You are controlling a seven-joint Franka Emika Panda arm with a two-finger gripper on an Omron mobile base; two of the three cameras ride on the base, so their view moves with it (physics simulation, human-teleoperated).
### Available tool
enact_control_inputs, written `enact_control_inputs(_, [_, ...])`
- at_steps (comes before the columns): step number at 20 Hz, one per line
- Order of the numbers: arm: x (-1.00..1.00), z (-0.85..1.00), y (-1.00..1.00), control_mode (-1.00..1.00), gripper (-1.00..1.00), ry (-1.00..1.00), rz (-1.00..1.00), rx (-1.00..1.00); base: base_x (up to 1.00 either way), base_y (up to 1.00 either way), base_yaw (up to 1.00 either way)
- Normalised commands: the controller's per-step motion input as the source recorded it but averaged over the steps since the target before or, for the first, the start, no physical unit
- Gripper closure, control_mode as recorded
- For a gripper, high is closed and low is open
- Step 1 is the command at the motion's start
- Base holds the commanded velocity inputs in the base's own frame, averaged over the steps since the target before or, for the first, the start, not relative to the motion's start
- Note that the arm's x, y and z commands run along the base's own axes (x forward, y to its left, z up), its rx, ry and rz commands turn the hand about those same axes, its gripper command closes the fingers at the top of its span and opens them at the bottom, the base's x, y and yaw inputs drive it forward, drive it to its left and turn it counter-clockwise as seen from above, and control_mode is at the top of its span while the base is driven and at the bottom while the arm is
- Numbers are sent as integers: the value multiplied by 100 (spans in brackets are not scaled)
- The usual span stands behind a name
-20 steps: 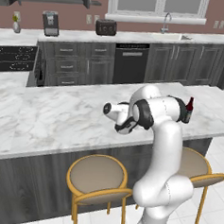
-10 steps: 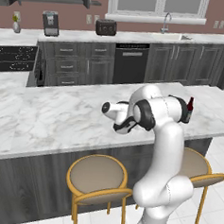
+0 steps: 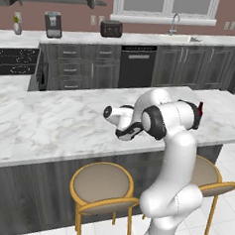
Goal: Get the candle and the beer from the cabinet and move them to the dining counter.
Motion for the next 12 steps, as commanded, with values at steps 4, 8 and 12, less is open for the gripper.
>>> enact_control_inputs(4, [-27,64,1,-100,-100,0,-2,0,0,0,0])
enact_control_inputs(8, [-27,83,0,-100,-100,0,-1,0,0,0,0])
enact_control_inputs(12, [-36,83,0,-100,-100,0,-2,0,0,0,0])
